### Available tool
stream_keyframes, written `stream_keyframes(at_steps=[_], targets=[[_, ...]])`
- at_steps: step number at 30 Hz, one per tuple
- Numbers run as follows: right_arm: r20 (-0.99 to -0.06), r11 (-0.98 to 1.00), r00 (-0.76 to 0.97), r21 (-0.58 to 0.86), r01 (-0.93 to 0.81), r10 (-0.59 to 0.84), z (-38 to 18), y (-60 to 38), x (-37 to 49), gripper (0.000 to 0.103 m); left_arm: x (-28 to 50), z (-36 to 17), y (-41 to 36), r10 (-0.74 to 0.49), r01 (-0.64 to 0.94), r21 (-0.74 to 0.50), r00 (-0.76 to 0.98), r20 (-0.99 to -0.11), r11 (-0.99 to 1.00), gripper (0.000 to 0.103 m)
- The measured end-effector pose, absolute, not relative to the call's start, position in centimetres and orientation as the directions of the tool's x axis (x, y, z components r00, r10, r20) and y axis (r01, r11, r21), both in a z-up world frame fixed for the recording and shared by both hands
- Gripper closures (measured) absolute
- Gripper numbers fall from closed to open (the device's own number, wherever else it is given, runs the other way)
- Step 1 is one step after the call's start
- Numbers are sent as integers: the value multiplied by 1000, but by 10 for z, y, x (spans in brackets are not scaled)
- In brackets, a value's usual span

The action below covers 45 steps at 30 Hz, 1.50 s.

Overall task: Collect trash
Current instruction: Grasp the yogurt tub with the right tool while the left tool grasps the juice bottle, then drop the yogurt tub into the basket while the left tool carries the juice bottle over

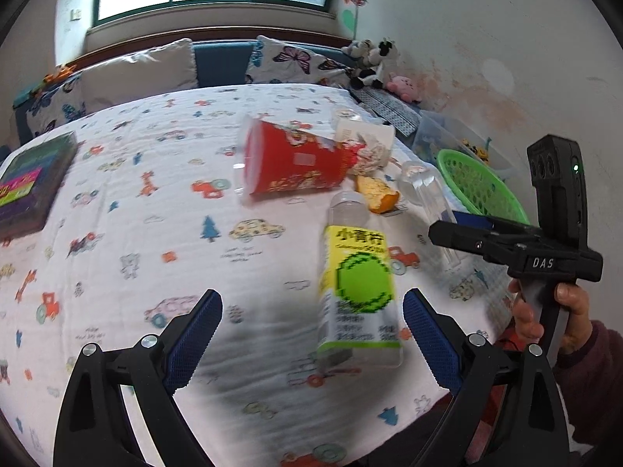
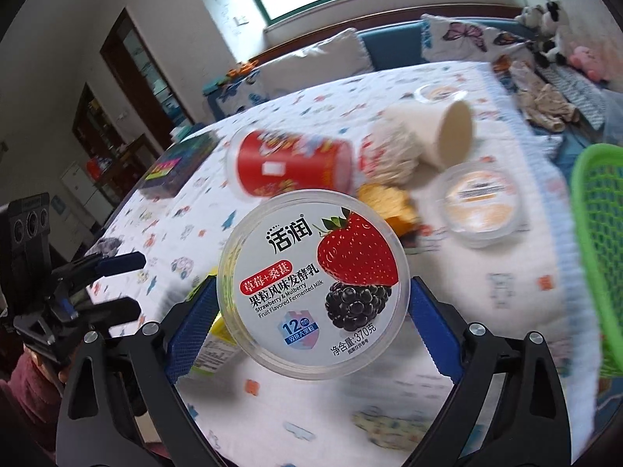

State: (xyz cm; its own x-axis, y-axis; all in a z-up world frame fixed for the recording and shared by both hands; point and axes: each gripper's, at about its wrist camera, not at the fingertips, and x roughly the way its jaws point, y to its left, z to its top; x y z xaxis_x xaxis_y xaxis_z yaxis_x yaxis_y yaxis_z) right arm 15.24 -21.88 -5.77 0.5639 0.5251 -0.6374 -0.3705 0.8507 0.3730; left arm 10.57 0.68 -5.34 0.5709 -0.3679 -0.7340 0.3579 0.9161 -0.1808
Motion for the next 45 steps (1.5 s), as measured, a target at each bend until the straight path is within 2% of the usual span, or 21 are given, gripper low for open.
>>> stream_keyframes(at_steps=[7,12,13,16,21,24,25,26,35,45], targets=[[-622,878,621,360,-315,478,-44,-251,145,10,136,-60,-45,-360,438,-131,496,-790,890,12],[-622,895,646,348,-278,442,-41,-272,141,10,157,-72,-65,-314,440,-91,464,-828,893,14],[-622,897,649,348,-272,438,-40,-275,140,10,163,-75,-68,-300,435,-83,458,-837,897,18],[-619,902,660,350,-251,424,-40,-286,139,10,175,-81,-73,-283,423,-83,437,-854,902,20],[-623,910,669,346,-230,406,-40,-296,136,10,191,-91,-82,-245,414,-62,405,-881,908,30],[-625,913,673,345,-218,396,-41,-301,135,10,196,-97,-83,-248,404,-81,382,-890,911,42],[-626,914,674,345,-212,393,-41,-303,136,10,197,-98,-82,-253,403,-90,372,-893,911,49],[-626,915,675,345,-208,390,-42,-304,136,10,198,-98,-82,-258,401,-99,367,-894,911,50],[-636,935,698,321,-148,329,-44,-328,135,10,186,-77,-74,-320,403,-145,410,-854,904,50],[-664,960,721,279,-4,196,-50,-389,140,10,161,-3,-90,-463,496,-179,541,-702,850,50]])
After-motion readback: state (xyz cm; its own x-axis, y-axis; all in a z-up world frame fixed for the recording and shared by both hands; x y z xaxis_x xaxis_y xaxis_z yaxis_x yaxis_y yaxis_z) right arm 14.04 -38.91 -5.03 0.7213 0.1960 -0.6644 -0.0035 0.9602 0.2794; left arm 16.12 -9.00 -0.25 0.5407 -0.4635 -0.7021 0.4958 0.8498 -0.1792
